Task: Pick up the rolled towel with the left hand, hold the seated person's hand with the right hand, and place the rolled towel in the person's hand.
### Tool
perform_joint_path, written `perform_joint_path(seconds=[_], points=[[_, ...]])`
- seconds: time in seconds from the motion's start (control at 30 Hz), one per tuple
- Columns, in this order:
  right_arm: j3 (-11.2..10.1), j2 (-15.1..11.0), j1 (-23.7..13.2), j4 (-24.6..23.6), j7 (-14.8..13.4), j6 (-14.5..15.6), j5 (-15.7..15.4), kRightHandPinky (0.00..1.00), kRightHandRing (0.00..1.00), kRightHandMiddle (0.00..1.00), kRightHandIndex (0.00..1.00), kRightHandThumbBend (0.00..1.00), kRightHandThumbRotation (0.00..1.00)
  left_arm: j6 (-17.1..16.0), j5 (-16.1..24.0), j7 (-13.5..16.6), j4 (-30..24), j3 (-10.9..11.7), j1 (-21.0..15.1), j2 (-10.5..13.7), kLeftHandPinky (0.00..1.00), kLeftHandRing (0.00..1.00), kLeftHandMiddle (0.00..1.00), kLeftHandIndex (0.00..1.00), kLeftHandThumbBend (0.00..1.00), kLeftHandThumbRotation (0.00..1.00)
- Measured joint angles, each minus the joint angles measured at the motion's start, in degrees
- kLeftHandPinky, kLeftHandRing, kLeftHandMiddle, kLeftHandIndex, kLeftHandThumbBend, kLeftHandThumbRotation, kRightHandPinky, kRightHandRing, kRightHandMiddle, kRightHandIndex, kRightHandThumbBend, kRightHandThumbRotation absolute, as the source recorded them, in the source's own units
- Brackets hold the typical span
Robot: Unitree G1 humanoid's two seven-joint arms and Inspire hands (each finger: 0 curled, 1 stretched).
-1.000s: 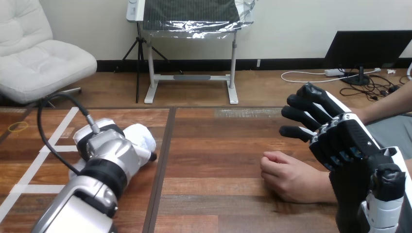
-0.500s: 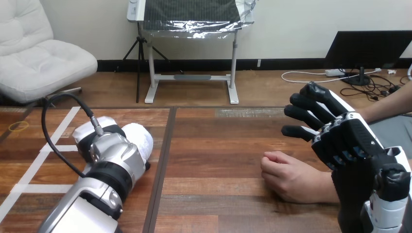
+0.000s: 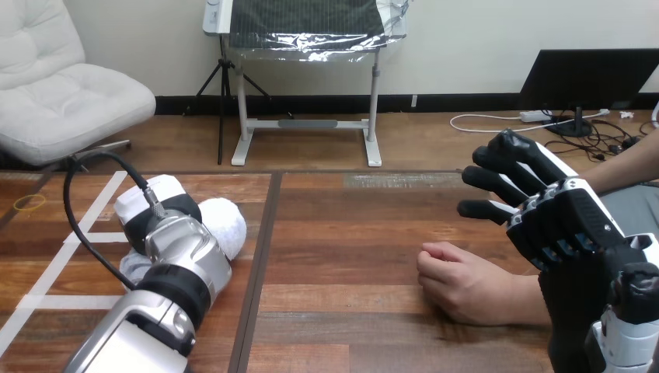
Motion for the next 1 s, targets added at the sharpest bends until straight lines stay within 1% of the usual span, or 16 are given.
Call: perform_joint_path(seconds=[0.27,0.43,0.47,0.57,0.7,0.8,1.0], points=[[0.0,0.0,0.0,0.0,0.1,0.0,0.6,0.73,0.83,0.85,0.85,0.79,1.00,-2.0,-0.3,1.7,-0.5,0.7,1.3,0.1,0.15,0.24,0.37,0.62,0.68,0.00],[0.0,0.0,0.0,0.0,0.2,0.0,0.7,0.73,0.83,0.85,0.85,0.79,1.00,-2.9,-0.7,2.1,-2.3,1.7,2.6,0.6,0.15,0.23,0.36,0.63,0.68,0.00],[0.0,0.0,0.0,0.0,0.3,0.0,0.7,0.73,0.83,0.85,0.85,0.79,1.00,-3.2,-0.9,2.2,-3.0,2.1,3.0,0.7,0.15,0.23,0.36,0.63,0.68,0.00],[0.0,0.0,0.0,0.0,0.4,0.0,0.7,0.74,0.83,0.85,0.85,0.78,1.00,-3.9,-1.8,2.3,-5.7,2.8,4.6,1.2,0.14,0.23,0.34,0.57,0.68,0.00],[0.0,0.0,0.0,0.0,0.5,0.0,0.7,0.74,0.83,0.85,0.86,0.78,1.00,-4.6,-2.6,2.3,-9.2,4.2,6.9,1.5,0.16,0.25,0.35,0.48,0.71,0.00],[0.0,0.0,0.1,0.0,0.5,0.0,0.6,0.74,0.83,0.85,0.85,0.77,1.00,-5.2,-3.4,2.3,-11.9,5.3,8.8,1.6,0.19,0.28,0.37,0.44,0.73,0.00],[0.0,0.0,0.4,0.0,0.4,0.1,0.5,0.73,0.83,0.85,0.86,0.76,1.00,-5.9,-5.4,2.3,-17.7,7.7,12.8,1.6,0.20,0.29,0.37,0.43,0.75,0.00]])
